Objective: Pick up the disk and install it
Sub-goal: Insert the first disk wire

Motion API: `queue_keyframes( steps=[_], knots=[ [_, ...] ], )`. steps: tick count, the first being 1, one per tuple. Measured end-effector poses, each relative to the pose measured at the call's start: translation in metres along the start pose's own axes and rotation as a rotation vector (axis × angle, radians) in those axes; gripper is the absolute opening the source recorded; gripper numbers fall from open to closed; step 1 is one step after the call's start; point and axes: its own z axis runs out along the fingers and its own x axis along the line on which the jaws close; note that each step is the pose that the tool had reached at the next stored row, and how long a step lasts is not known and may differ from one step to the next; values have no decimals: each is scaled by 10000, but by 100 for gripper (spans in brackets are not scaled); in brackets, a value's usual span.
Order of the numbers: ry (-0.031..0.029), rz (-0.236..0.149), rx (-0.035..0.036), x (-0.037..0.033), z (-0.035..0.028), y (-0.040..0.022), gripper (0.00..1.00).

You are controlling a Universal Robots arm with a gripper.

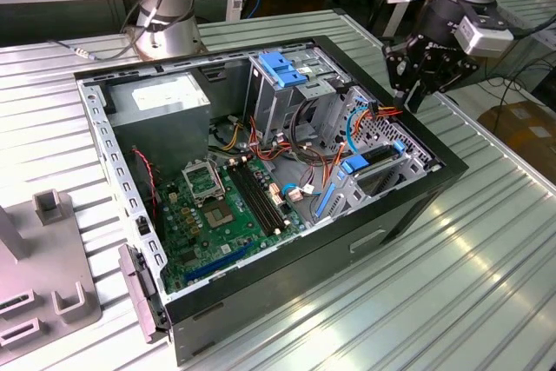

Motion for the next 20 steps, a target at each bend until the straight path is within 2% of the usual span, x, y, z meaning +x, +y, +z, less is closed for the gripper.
queue_keyframes(
  steps=[5, 10, 14, 18, 20],
  knots=[
    [8, 1, 7, -3, 18, -2, 31],
    [10, -1, 7, -19, 18, -33, 31],
    [31, -4, 11, -17, 20, -35, 31],
    [104, -12, 44, -18, 24, -35, 31],
    [119, -14, 51, -18, 24, -35, 31]
  ],
)
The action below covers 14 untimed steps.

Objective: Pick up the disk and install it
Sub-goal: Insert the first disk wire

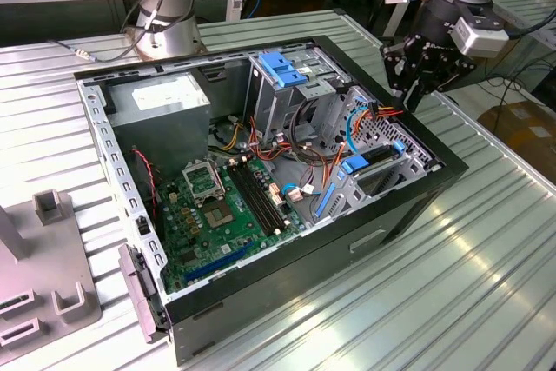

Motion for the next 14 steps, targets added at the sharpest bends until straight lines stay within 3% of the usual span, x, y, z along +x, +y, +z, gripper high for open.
queue_keyframes(
  steps=[6, 7, 9, 12, 14],
  knots=[
    [4, 0, -4, 0, 0, 0, 31],
    [5, 0, -7, 0, 0, 0, 30],
    [7, 0, -10, 0, -4, 0, 17],
    [7, 12, -11, 5, -61, -1, 16],
    [7, 130, -18, 5, -62, 0, 16]
  ],
)
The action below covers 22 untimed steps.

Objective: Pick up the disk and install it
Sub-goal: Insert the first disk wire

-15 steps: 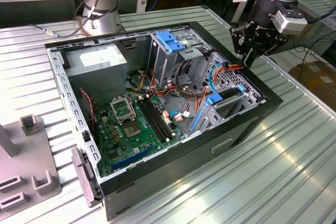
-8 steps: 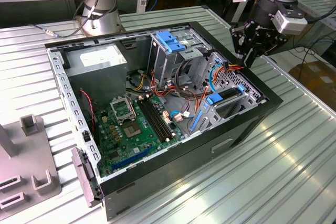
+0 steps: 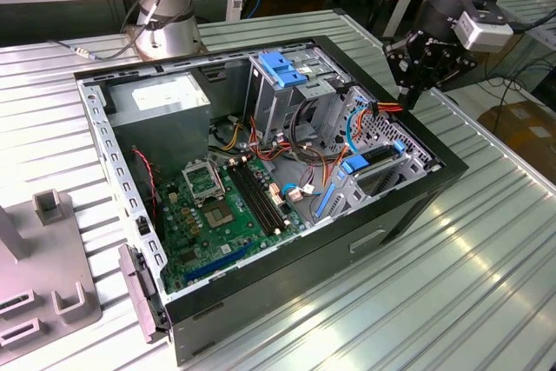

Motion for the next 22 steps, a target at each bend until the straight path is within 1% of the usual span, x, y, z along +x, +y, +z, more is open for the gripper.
queue_keyframes(
  steps=[4, 8, 10, 14, 17, 20, 22],
  knots=[
    [11, 375, -40, 0, -2, -1, 16],
    [12, 429, -47, -1, -2, -1, 16],
    [12, 430, -48, -31, -5, 17, 16],
    [12, 430, -47, -123, -13, 73, 16],
    [13, 515, -53, -142, -14, 86, 16],
    [18, 865, -84, -143, -14, 86, 16],
    [27, 1417, -134, -143, -13, 86, 16]
  ],
)
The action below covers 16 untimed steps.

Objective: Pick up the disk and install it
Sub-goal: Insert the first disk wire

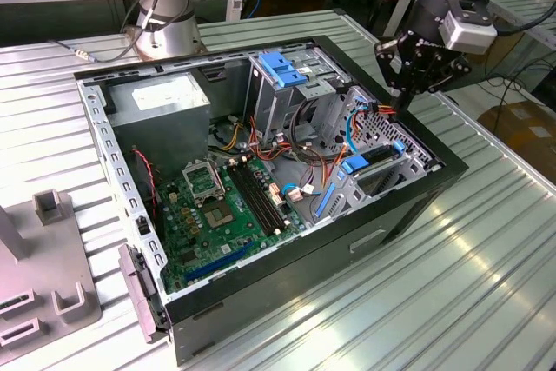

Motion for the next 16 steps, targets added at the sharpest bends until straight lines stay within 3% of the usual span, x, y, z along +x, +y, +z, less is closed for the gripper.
queue_keyframes(
  steps=[2, 9, 16],
  knots=[
    [6, 359, -33, -1, 0, 2, 16],
    [5, 380, -33, -75, -7, 67, 16],
    [17, 1091, -97, -77, -5, 67, 16]
  ],
)
